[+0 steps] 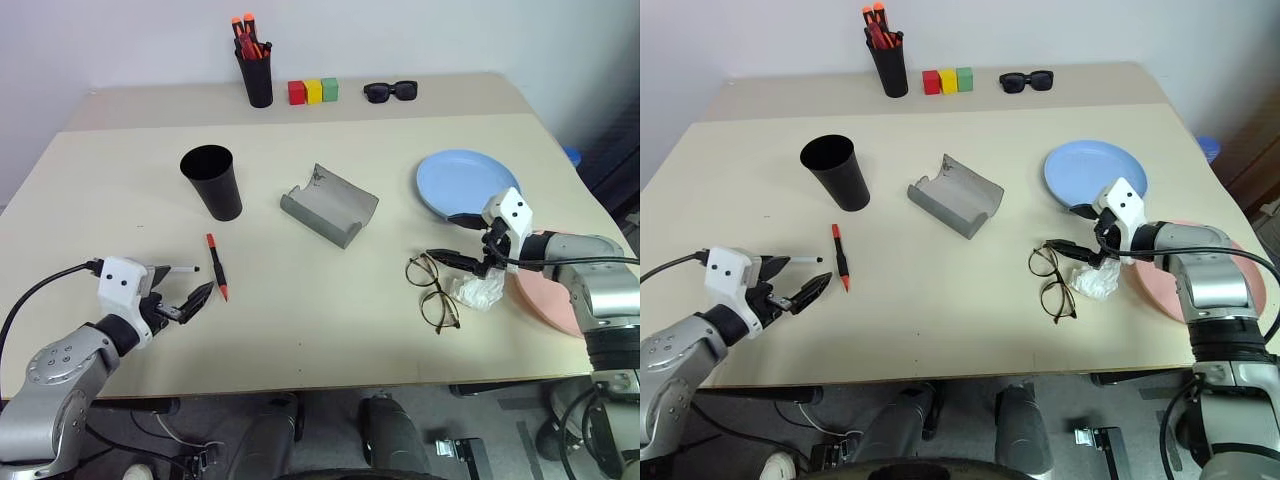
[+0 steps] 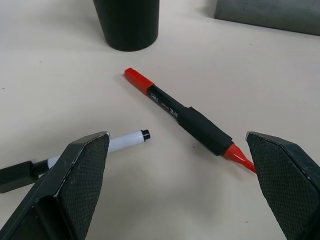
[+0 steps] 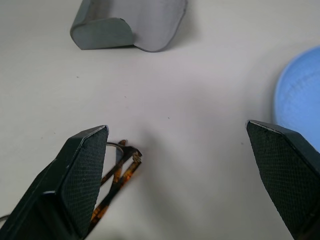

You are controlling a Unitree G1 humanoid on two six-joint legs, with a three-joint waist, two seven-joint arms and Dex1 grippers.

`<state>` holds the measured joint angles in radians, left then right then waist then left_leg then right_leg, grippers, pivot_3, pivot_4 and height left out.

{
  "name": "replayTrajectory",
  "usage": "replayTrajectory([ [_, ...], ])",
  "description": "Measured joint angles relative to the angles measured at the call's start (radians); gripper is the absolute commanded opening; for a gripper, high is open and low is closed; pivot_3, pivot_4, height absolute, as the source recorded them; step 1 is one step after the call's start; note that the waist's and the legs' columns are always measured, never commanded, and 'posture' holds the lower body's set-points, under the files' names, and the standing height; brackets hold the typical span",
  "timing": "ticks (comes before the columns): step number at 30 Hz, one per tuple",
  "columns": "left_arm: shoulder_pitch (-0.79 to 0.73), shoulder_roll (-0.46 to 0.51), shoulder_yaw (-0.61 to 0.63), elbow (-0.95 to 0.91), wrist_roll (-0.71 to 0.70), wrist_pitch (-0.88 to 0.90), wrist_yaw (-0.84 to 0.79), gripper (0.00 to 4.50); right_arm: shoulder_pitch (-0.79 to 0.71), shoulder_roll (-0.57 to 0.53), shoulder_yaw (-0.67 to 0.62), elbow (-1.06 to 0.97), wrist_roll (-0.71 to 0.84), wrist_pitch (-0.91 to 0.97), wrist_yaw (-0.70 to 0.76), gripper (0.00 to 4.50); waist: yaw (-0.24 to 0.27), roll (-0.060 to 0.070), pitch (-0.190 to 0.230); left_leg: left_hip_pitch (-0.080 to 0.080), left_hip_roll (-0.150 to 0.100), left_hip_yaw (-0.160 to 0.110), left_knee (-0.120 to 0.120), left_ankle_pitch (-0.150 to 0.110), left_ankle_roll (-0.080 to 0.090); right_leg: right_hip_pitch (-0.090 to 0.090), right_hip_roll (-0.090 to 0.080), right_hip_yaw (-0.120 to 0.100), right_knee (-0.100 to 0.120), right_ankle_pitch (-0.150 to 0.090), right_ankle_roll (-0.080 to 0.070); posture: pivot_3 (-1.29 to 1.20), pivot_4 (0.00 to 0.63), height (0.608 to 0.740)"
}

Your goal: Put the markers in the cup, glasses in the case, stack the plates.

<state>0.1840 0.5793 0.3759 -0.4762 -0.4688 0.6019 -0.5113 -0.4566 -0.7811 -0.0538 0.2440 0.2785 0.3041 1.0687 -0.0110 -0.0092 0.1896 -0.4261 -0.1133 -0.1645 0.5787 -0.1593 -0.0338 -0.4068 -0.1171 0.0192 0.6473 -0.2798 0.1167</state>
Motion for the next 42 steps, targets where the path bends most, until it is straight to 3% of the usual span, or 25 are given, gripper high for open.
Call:
replayTrajectory([
  [14, -0.033, -0.012, -0.010, -0.004, -0.002, 0.013, 0.024, 4.50, -0.007, 0.028, 0.003, -0.071, 0.003, 0.043, -0.018, 4.49, -0.001, 0.000, 0.000, 0.000, 0.000, 0.000, 0.000, 0.000, 0.000, 0.000, 0.000, 0.000, 0.000, 0.000, 0.000, 0.00, 0.150, 0.740],
  [29, -0.165, -0.059, -0.106, -0.007, 0.025, 0.075, 0.148, 4.50, -0.019, 0.193, 0.108, -0.279, 0.022, 0.112, -0.090, 4.49, 0.000, 0.000, 0.000, 0.000, 0.000, -0.001, 0.001, 0.000, 0.000, 0.000, 0.003, 0.000, 0.000, 0.002, 0.003, 0.00, 0.150, 0.740],
  [36, -0.343, -0.162, -0.196, 0.033, 0.058, 0.260, 0.306, 4.50, -0.014, 0.283, 0.224, -0.399, -0.020, 0.121, -0.161, 4.49, 0.001, -0.001, -0.001, 0.000, 0.000, -0.002, 0.002, 0.000, 0.000, 0.001, 0.004, 0.000, 0.001, 0.004, 0.006, 0.00, 0.150, 0.740],
  [42, -0.473, -0.297, -0.158, 0.030, 0.050, 0.506, 0.490, 4.50, 0.022, 0.330, 0.297, -0.398, -0.066, 0.063, -0.194, 4.49, -0.001, -0.002, 0.000, 0.000, 0.000, -0.003, 0.002, 0.001, -0.001, 0.001, 0.005, -0.001, 0.002, 0.006, 0.010, 0.00, 0.150, 0.740],
])
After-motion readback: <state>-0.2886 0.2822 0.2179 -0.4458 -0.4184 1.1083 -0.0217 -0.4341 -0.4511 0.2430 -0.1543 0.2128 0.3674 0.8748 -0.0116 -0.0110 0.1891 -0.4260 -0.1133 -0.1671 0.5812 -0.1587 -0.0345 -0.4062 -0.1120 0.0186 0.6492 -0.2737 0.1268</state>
